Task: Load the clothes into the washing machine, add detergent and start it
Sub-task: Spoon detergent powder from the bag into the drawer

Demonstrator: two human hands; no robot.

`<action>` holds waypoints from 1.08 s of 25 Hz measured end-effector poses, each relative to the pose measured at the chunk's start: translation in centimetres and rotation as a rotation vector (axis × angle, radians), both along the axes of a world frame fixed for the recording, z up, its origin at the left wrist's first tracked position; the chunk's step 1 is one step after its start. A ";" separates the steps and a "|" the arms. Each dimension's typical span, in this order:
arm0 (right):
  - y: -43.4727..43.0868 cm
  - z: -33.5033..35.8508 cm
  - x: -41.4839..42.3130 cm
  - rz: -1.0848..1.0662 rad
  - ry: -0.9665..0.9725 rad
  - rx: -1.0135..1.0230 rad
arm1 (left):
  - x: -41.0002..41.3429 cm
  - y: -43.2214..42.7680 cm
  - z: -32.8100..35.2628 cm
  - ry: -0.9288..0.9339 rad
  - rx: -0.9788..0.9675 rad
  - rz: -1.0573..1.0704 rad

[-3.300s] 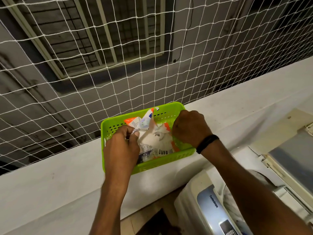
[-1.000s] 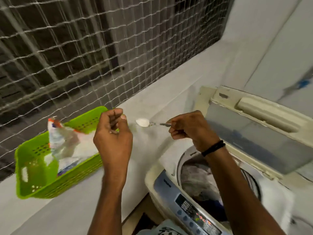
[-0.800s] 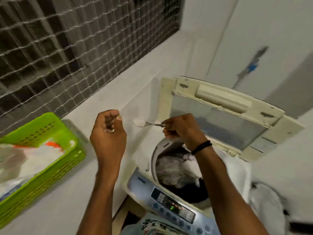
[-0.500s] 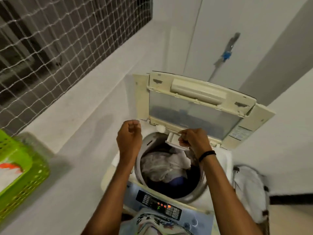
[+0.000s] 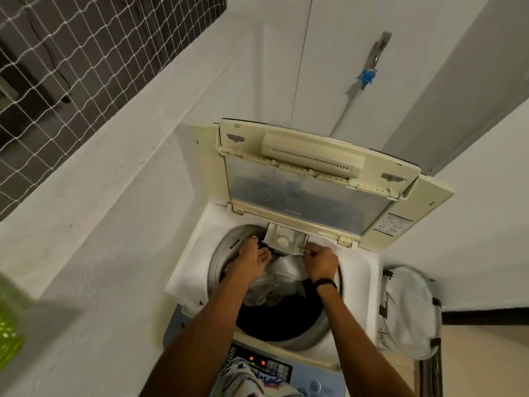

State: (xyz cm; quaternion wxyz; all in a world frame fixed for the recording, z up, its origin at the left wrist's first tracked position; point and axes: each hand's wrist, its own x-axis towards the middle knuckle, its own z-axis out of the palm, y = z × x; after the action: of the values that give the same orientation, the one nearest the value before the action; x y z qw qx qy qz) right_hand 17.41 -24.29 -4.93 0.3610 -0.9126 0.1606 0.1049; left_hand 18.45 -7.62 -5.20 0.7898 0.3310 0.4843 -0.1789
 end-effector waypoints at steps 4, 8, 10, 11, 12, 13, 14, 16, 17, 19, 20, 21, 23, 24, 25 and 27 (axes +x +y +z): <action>0.3 -2.4 -1.2 0.142 -0.192 -0.109 | 0.5 -0.7 -0.8 -0.003 -0.073 0.059; 0.3 -2.6 -1.6 0.158 -0.288 -0.092 | 0.7 -0.7 -1.3 0.000 -0.113 0.101; 0.7 -1.7 -2.1 0.189 -0.359 -0.111 | 0.8 -0.8 -1.3 0.004 -0.122 0.109; 0.8 -1.3 -2.2 0.208 -0.396 -0.132 | 0.8 -0.7 -1.3 0.005 -0.122 0.112; 0.9 -1.2 -2.2 0.209 -0.418 -0.143 | 0.8 -0.7 -1.4 0.005 -0.122 0.114; 1.0 -1.2 -2.1 0.203 -0.397 -0.140 | 0.8 -0.6 -1.3 0.005 -0.121 0.111; 1.0 -1.2 -2.0 0.185 -0.357 -0.135 | 0.8 -0.6 -1.3 0.001 -0.120 0.110; 0.8 -1.5 -1.3 0.095 -0.305 -0.105 | 0.7 -0.3 -1.2 -0.006 -0.117 0.106; 0.7 -1.4 -0.9 0.026 -0.262 -0.063 | 0.5 -0.1 -0.9 -0.010 -0.112 0.108; 0.7 -0.9 -0.2 -0.104 -0.142 0.095 | 0.3 0.5 -0.3 -0.026 -0.098 0.127; 0.9 -0.4 0.1 -0.175 -0.093 0.247 | 0.1 0.9 0.3 -0.046 -0.091 0.141; 1.2 0.3 0.4 -0.261 -0.049 0.441 | -0.1 1.3 1.0 -0.074 -0.080 0.150; 2.2 2.0 0.5 -0.386 0.033 0.782 | -0.7 2.4 3.0 -0.132 -0.007 0.174; 2.8 3.1 0.6 -0.400 0.062 0.867 | -0.8 3.0 4.2 -0.146 0.054 0.207; 3.4 4.0 0.6 -0.385 0.085 0.911 | -1.0 3.6 5.5 -0.157 0.118 0.257; 5.0 6.2 0.2 -0.323 0.120 0.991 | -1.8 5.4 8.3 -0.230 0.229 0.383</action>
State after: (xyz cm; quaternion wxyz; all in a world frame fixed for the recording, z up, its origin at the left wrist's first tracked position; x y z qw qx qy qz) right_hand 17.57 -19.33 1.24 0.7510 -0.5884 0.2510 0.1635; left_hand 16.63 -2.23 3.10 0.8166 0.3388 0.4622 0.0688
